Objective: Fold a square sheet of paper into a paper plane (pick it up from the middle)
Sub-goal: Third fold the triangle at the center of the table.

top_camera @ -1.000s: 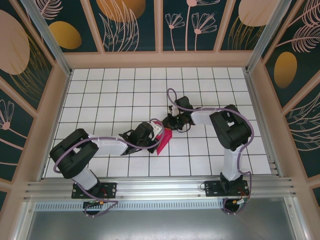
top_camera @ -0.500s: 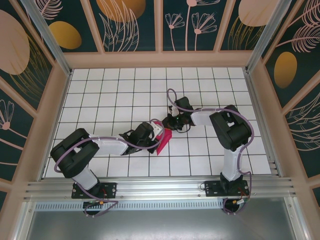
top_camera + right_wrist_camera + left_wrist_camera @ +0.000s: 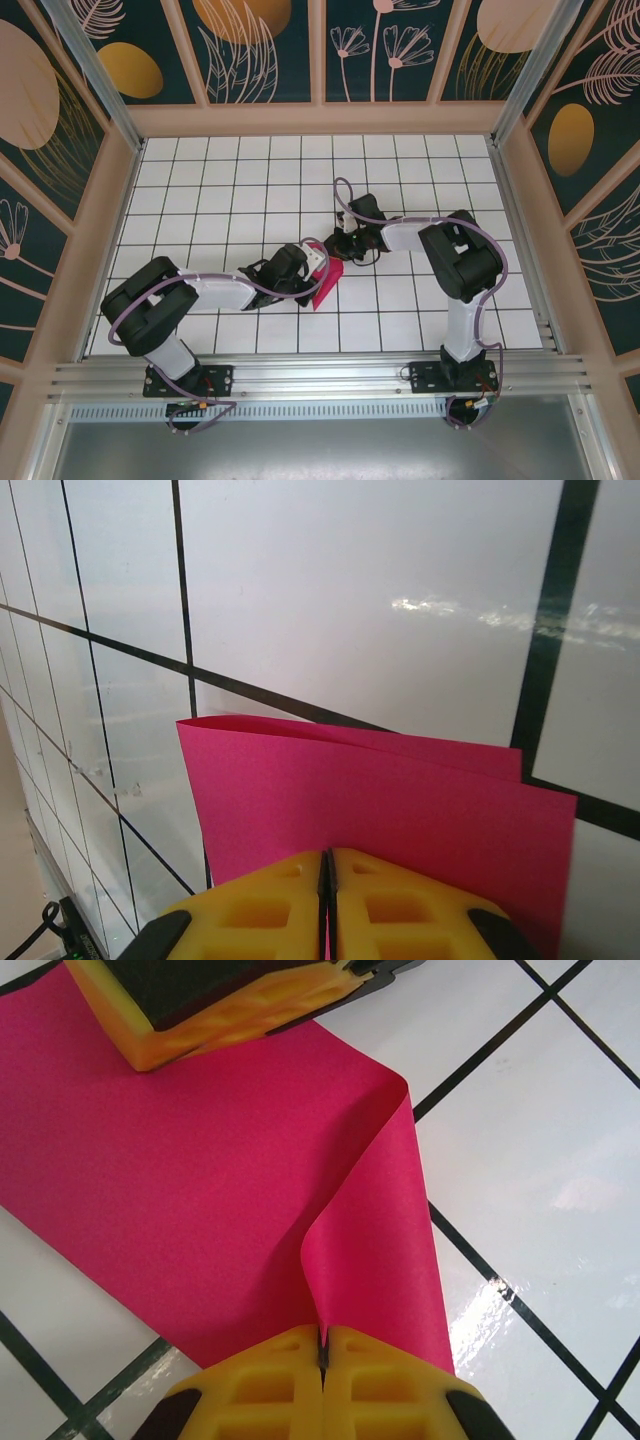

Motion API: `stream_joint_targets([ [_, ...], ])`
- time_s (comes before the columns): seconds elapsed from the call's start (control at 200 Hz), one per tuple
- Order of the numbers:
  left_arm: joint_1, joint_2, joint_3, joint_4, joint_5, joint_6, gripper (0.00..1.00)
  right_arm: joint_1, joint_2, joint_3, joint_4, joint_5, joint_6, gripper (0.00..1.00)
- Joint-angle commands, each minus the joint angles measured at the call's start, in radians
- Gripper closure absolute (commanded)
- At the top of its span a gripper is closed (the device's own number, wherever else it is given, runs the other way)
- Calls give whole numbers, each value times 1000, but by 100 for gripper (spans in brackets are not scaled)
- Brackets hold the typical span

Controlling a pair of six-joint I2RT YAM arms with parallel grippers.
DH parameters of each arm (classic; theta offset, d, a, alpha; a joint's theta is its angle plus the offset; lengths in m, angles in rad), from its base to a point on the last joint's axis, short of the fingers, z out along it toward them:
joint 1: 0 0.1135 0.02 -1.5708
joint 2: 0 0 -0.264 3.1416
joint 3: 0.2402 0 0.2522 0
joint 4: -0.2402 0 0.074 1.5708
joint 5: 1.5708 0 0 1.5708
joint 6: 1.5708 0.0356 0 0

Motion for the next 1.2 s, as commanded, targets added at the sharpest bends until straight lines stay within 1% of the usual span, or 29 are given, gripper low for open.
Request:
stream_joint_targets([
  [0.0, 5, 5, 34, -3, 3, 22, 100, 20, 9, -23, -38, 38, 3, 87],
  [0.385, 7, 13, 23, 15, 9, 19, 100, 20, 9, -31, -26, 37, 12, 87],
  [0.485, 5, 25, 39, -17, 7, 18, 100, 21, 7, -31, -29, 41, 14, 87],
  [0.605, 5, 5, -2, 16, 14, -9, 100, 22, 2, -34, -28, 44, 14, 87],
  [0.701, 5, -10, -11, 1, 22, -27, 100, 21, 4, -32, -32, 44, 14, 87],
  [0.786, 6, -30, -37, 32, 33, -42, 100, 22, 0, -35, -29, 45, 12, 87],
  [1.196, 6, -7, -13, 20, -5, -29, 100, 22, 2, -33, -32, 42, 11, 87],
])
